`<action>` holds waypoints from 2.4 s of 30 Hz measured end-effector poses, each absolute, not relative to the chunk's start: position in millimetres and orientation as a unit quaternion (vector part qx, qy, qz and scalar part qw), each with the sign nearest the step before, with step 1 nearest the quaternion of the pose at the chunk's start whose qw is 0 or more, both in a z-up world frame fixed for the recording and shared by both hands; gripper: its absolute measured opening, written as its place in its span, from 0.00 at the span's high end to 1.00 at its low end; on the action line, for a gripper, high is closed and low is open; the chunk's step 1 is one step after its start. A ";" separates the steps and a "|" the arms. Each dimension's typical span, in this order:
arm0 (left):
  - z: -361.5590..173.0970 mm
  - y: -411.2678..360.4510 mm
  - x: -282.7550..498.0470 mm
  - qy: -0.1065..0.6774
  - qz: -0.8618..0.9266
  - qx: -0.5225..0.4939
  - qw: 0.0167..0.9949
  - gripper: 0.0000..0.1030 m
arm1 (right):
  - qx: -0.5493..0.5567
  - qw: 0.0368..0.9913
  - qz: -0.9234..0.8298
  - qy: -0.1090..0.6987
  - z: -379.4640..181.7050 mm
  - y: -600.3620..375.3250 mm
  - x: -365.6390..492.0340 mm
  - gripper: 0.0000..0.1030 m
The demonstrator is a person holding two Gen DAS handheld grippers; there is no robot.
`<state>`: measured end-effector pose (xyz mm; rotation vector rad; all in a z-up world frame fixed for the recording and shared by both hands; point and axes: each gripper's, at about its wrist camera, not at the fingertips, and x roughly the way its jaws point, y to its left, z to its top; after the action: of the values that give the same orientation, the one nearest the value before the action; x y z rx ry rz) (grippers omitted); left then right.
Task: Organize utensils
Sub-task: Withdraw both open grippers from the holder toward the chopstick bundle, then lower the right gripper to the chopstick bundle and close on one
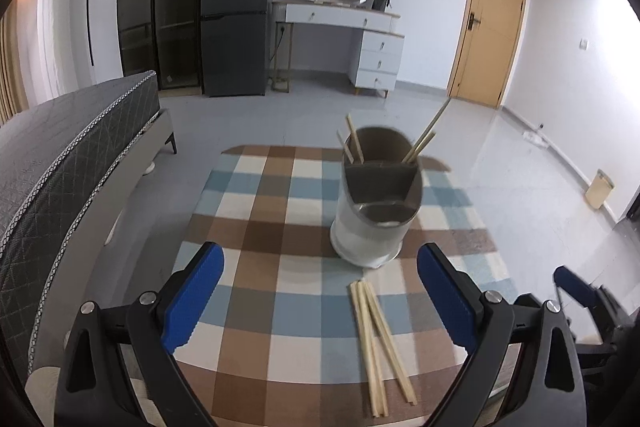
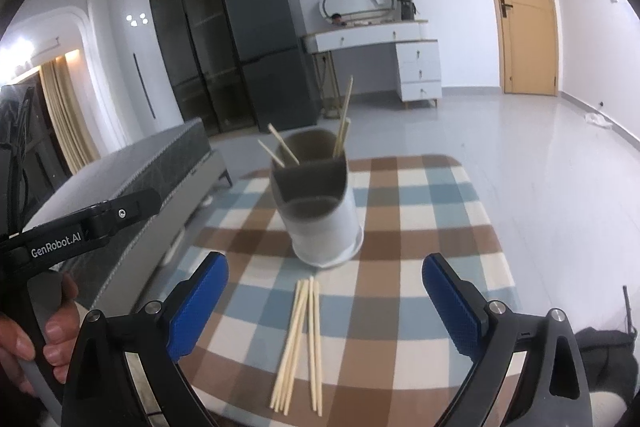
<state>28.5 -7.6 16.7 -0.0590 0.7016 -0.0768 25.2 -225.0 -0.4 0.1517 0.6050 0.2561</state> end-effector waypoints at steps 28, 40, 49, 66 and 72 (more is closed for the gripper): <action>-70.6 31.7 88.1 0.506 0.009 -0.125 0.853 0.08 | -0.005 0.873 0.137 0.469 -88.7 -187.9 108.6 0.13; -82.9 47.5 98.7 0.529 0.018 -0.158 0.833 0.08 | -0.052 0.833 0.189 0.518 -133.2 -162.4 165.7 0.48; -91.1 50.6 101.6 0.541 0.024 -0.171 0.823 0.08 | -0.080 0.821 0.181 0.536 -152.6 -155.4 169.9 0.59; -95.1 49.3 102.9 0.544 0.032 -0.167 0.821 0.08 | -0.097 0.823 0.183 0.530 -150.1 -148.2 164.7 0.62; -99.9 51.5 103.6 0.549 0.041 -0.165 0.818 0.08 | -0.108 0.830 0.182 0.517 -153.5 -137.1 166.3 0.62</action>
<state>103.6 51.5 -99.9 -0.3525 1.1699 0.0875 166.3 -137.1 -153.5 -0.2289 1.0961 0.3861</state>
